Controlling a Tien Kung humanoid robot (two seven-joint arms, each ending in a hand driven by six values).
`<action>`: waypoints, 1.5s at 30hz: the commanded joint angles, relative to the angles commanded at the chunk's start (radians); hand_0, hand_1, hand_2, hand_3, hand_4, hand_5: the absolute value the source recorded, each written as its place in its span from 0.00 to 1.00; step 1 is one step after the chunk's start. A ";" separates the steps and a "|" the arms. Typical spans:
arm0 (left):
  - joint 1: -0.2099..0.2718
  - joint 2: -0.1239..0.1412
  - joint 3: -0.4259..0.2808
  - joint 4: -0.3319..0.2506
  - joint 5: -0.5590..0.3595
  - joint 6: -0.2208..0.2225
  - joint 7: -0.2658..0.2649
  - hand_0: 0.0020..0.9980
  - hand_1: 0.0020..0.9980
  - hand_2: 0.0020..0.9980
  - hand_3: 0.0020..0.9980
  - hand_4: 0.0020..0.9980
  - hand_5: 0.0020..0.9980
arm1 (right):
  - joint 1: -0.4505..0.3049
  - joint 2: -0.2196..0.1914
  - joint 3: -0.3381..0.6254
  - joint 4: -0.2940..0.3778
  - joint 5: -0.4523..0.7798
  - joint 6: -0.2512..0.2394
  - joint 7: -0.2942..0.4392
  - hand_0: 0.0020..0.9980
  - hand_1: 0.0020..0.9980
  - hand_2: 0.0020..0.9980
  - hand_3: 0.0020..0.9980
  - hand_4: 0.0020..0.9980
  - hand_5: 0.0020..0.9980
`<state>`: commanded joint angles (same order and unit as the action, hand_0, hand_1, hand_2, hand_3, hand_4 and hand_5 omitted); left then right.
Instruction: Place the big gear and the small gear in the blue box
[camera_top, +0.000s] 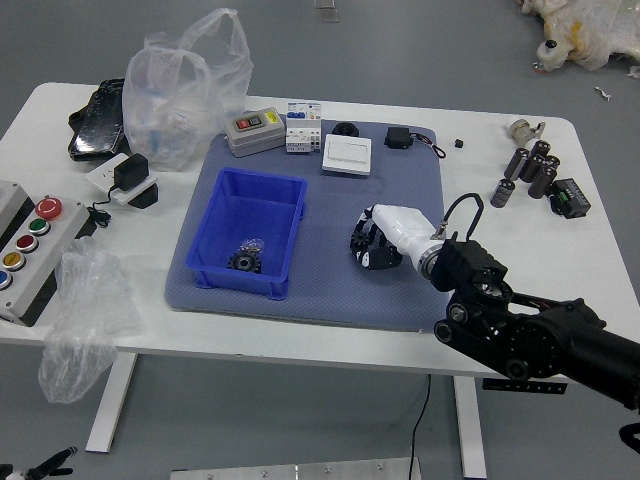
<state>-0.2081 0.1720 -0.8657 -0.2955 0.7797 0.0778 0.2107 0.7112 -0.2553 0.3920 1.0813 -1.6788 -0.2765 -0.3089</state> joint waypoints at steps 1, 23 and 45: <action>0.000 0.000 0.000 0.000 0.000 0.000 0.000 0.66 0.48 0.52 0.72 0.74 0.68 | 0.002 -0.003 0.006 0.009 -0.005 -0.001 -0.001 0.32 0.44 0.42 0.48 0.64 0.19; 0.000 0.003 -0.011 -0.004 0.014 -0.001 0.011 0.66 0.48 0.51 0.72 0.74 0.68 | 0.181 0.084 -0.155 0.158 -0.045 0.054 -0.009 0.36 0.57 0.72 0.67 0.61 0.20; 0.002 0.002 -0.007 -0.003 0.009 -0.001 0.008 0.66 0.48 0.51 0.72 0.74 0.68 | 0.099 0.056 -0.037 0.165 0.010 -0.025 0.057 0.41 0.72 0.86 0.91 0.62 0.21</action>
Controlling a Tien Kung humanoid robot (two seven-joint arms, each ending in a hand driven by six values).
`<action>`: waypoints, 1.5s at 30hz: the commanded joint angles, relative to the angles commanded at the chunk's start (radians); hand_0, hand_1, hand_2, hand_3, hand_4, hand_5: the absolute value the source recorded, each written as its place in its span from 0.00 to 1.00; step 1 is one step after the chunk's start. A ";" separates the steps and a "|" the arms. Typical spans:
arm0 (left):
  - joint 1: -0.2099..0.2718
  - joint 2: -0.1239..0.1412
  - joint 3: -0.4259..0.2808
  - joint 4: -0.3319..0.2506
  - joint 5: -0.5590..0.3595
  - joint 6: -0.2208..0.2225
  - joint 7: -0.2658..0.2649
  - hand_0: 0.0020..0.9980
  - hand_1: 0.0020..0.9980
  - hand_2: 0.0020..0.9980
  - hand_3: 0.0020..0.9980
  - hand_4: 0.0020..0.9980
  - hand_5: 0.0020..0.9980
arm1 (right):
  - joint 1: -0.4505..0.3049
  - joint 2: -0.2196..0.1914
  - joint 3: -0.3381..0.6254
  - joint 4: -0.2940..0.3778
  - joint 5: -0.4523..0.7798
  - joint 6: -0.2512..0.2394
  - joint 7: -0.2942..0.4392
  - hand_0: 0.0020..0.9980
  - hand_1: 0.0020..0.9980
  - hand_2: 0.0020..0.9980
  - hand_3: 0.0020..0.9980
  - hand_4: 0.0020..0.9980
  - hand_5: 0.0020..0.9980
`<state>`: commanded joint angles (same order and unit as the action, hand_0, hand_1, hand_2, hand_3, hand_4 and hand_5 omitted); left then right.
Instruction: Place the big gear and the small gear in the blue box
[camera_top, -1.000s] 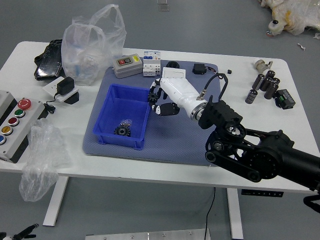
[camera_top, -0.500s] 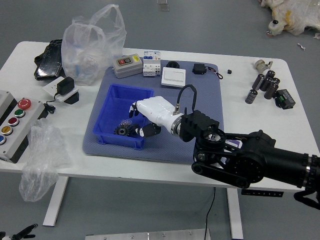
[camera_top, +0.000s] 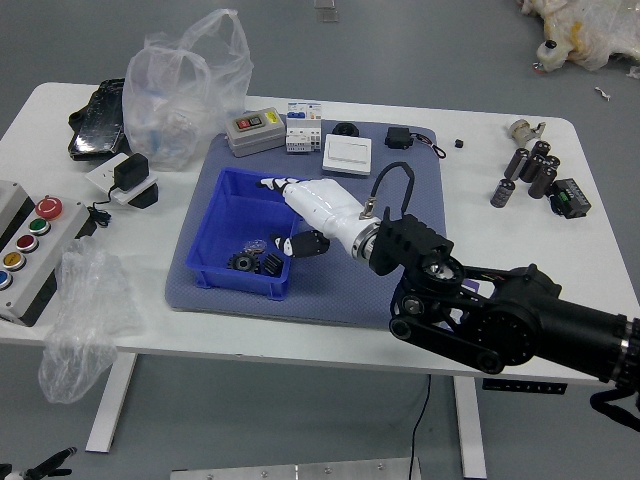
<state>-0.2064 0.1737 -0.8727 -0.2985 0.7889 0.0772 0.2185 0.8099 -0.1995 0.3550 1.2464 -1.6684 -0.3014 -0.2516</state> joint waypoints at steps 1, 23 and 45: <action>0.001 0.000 0.001 0.000 -0.001 0.000 0.000 0.66 0.48 0.51 0.72 0.74 0.68 | -0.019 -0.010 0.023 0.007 0.021 -0.020 0.019 0.41 0.72 0.86 0.91 0.62 0.21; 0.010 -0.003 0.011 0.005 -0.014 0.000 -0.012 0.66 0.48 0.51 0.72 0.74 0.68 | -0.543 -0.146 0.687 0.068 0.559 -0.227 0.522 0.74 0.72 0.75 0.71 0.66 0.32; -0.013 0.013 -0.008 0.006 0.035 -0.014 0.000 0.66 0.48 0.52 0.72 0.74 0.68 | -0.610 -0.146 0.999 0.117 0.070 -0.213 0.322 0.76 0.77 0.77 0.71 0.66 0.35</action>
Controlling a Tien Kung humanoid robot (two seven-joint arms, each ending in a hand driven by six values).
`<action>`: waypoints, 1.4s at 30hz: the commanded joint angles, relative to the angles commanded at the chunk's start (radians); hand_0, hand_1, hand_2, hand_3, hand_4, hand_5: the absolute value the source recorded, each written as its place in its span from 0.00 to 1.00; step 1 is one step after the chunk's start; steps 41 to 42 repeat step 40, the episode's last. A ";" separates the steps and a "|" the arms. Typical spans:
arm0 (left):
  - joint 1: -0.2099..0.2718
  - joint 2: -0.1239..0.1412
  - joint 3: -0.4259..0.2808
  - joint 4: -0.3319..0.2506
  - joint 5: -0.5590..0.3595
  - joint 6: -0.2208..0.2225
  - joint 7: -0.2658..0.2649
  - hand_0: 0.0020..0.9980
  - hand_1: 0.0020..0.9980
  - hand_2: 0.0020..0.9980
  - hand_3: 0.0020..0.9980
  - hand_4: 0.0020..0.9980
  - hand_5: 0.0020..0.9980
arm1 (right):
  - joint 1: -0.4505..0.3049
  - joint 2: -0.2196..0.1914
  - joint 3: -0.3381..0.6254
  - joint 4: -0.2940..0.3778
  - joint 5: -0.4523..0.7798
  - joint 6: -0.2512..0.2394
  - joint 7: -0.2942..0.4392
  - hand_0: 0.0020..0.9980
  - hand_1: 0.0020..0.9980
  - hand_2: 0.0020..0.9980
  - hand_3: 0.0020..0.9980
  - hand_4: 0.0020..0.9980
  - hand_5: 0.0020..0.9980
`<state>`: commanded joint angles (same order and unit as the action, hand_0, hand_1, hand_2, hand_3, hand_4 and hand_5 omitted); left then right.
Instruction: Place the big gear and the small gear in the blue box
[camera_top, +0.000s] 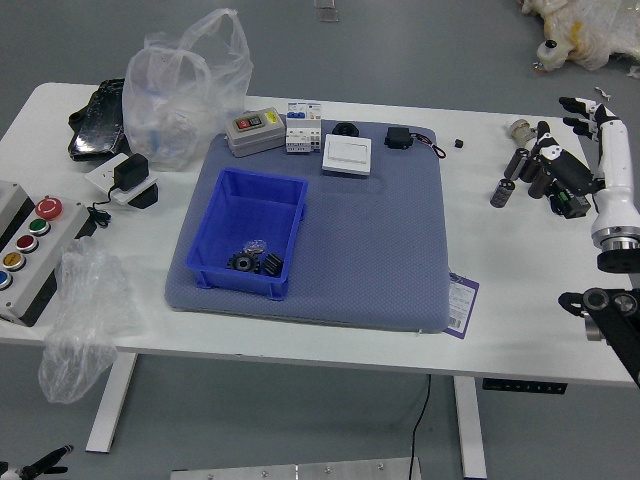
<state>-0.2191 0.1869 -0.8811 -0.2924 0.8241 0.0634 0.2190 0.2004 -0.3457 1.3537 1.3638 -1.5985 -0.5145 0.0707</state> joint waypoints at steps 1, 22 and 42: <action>-0.001 0.001 -0.001 0.000 0.002 0.000 0.000 0.66 0.48 0.52 0.72 0.74 0.68 | 0.000 0.000 0.011 0.000 -0.024 0.000 -0.011 0.76 0.77 0.77 0.71 0.66 0.35; -0.013 0.025 -0.014 0.001 0.031 -0.024 0.026 0.65 0.35 0.40 0.71 0.73 0.64 | -0.042 0.005 0.133 -0.019 -0.151 -0.017 0.000 0.80 0.84 0.82 0.75 0.63 0.39; -0.001 0.022 -0.003 0.004 0.000 -0.026 0.027 0.64 0.26 0.32 0.71 0.73 0.64 | -0.040 0.013 0.110 -0.059 0.186 -0.048 0.120 0.74 0.79 0.77 0.73 0.45 0.30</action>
